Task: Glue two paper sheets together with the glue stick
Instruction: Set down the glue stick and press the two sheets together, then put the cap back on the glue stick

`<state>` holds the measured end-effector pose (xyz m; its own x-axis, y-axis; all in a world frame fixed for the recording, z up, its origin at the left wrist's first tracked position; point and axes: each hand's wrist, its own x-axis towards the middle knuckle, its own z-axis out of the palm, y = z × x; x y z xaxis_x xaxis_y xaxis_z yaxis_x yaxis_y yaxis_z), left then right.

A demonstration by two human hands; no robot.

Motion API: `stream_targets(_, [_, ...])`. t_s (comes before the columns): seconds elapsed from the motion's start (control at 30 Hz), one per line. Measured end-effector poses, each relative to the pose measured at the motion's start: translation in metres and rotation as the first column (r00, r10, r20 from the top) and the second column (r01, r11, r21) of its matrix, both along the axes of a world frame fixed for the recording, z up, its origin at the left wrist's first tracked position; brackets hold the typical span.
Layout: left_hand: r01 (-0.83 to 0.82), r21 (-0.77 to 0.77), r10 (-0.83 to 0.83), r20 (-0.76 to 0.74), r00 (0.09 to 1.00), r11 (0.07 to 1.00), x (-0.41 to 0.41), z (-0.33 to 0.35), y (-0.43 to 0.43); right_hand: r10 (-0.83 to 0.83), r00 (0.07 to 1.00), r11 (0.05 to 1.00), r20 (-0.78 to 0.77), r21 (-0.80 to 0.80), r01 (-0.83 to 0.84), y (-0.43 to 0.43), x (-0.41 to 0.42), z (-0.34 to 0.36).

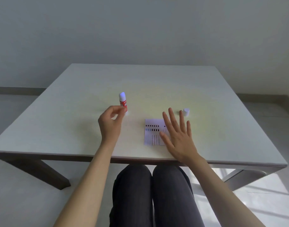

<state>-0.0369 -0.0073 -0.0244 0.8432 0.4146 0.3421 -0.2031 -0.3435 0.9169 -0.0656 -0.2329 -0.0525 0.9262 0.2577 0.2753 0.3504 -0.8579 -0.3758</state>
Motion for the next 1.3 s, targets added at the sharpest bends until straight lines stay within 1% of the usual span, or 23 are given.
stream_targets(0.07, [-0.186,-0.037,0.186,-0.01,0.983,0.982,0.013,0.004,-0.002,-0.06,0.997,0.984,0.045,0.173,0.051,-0.002,-0.002,0.002])
stream_targets(0.17, [-0.176,0.055,0.184,-0.249,0.951,0.983,0.037,0.003,-0.011,-0.097,0.993,0.971,0.073,0.224,0.078,-0.003,-0.004,0.004])
stream_targets(0.2, [-0.166,0.076,0.181,-0.271,0.946,0.983,0.043,0.0,-0.015,-0.095,0.993,0.974,0.074,0.211,0.077,-0.003,-0.005,0.004])
stream_targets(0.3, [-0.198,0.04,0.201,-0.151,0.968,0.979,0.046,0.003,-0.027,-0.079,0.994,0.989,0.071,0.134,0.069,-0.002,-0.005,0.001])
stream_targets(0.37, [-0.201,0.001,0.199,-0.151,0.968,0.98,0.044,0.006,-0.029,-0.063,0.995,0.995,0.079,0.085,0.056,-0.001,-0.003,0.001])
stream_targets(0.47, [0.057,-0.276,-0.11,-0.18,0.977,0.959,0.03,0.018,-0.035,0.003,0.985,0.994,0.17,0.107,-0.021,0.001,-0.001,0.01])
stream_targets(0.53, [0.312,-0.558,-0.421,-0.076,0.904,0.769,0.018,0.026,-0.043,0.018,0.989,0.95,0.148,0.305,-0.063,0.006,0.001,0.02])
stream_targets(0.6, [0.464,-0.648,-0.582,0.039,0.812,0.604,0.008,0.031,-0.048,0.042,0.994,0.78,-0.098,0.625,0.029,0.013,0.003,0.036])
stream_targets(0.67, [0.523,-0.648,-0.641,0.069,0.764,0.554,0.001,0.035,-0.05,0.281,0.882,0.526,-0.378,0.83,0.188,0.018,0.006,0.049])
stream_targets(0.77, [0.553,-0.638,-0.674,0.071,0.735,0.536,-0.006,0.038,-0.049,0.606,0.688,0.25,-0.398,0.917,0.31,0.018,0.001,0.058])
stream_targets(0.83, [0.55,-0.626,-0.664,0.069,0.745,0.552,-0.01,0.039,-0.049,0.632,0.689,0.157,-0.356,0.929,0.336,0.022,-0.004,0.058])
stream_targets(0.87, [0.541,-0.622,-0.649,0.067,0.758,0.567,-0.012,0.039,-0.05,0.573,0.748,0.161,-0.334,0.941,0.298,0.025,-0.007,0.057])
stream_targets(0.9, [0.52,-0.623,-0.626,0.062,0.777,0.584,-0.013,0.039,-0.052,0.444,0.844,0.233,-0.302,0.948,0.217,0.028,-0.01,0.055])
stream_targets(0.97, [0.468,-0.654,-0.583,0.05,0.811,0.595,-0.017,0.038,-0.058,0.035,0.99,0.558,-0.136,0.824,0.094,0.033,-0.014,0.048])
stream_targets(1.0, [0.447,-0.676,-0.572,0.046,0.819,0.585,-0.019,0.038,-0.061,-0.112,0.994,0.707,-0.011,0.702,0.088,0.036,-0.017,0.045])
stream_targets(1.03, [0.435,-0.693,-0.566,0.046,0.823,0.576,-0.02,0.039,-0.064,-0.181,0.978,0.799,0.107,0.595,0.083,0.038,-0.019,0.042])
stream_targets(1.1, [0.422,-0.705,-0.554,0.05,0.831,0.57,-0.02,0.039,-0.066,-0.176,0.972,0.836,0.158,0.545,0.063,0.038,-0.018,0.041])
stream_targets(1.13, [0.421,-0.709,-0.55,0.056,0.834,0.566,-0.02,0.04,-0.066,-0.141,0.989,0.786,0.047,0.613,0.083,0.036,-0.016,0.044])
stream_targets(1.17, [0.424,-0.712,-0.548,0.065,0.834,0.56,-0.02,0.04,-0.065,-0.046,0.988,0.674,-0.144,0.726,0.137,0.035,-0.014,0.051])
stream_targets(1.2, [0.431,-0.713,-0.55,0.076,0.832,0.553,-0.02,0.041,-0.063,0.142,0.925,0.507,-0.352,0.828,0.238,0.032,-0.012,0.056])
stream_targets(1.23, [0.44,-0.708,-0.555,0.081,0.828,0.552,-0.02,0.04,-0.062,0.366,0.789,0.346,-0.493,0.86,0.376,0.028,-0.01,0.058])
stream_targets(1.27, [0.446,-0.702,-0.561,0.08,0.824,0.555,-0.021,0.04,-0.06,0.54,0.654,0.247,-0.53,0.843,0.479,0.024,-0.009,0.061])
stream_targets(1.3, [0.448,-0.697,-0.565,0.074,0.822,0.56,-0.021,0.039,-0.06,0.632,0.589,0.176,-0.503,0.834,0.523,0.021,-0.009,0.061])
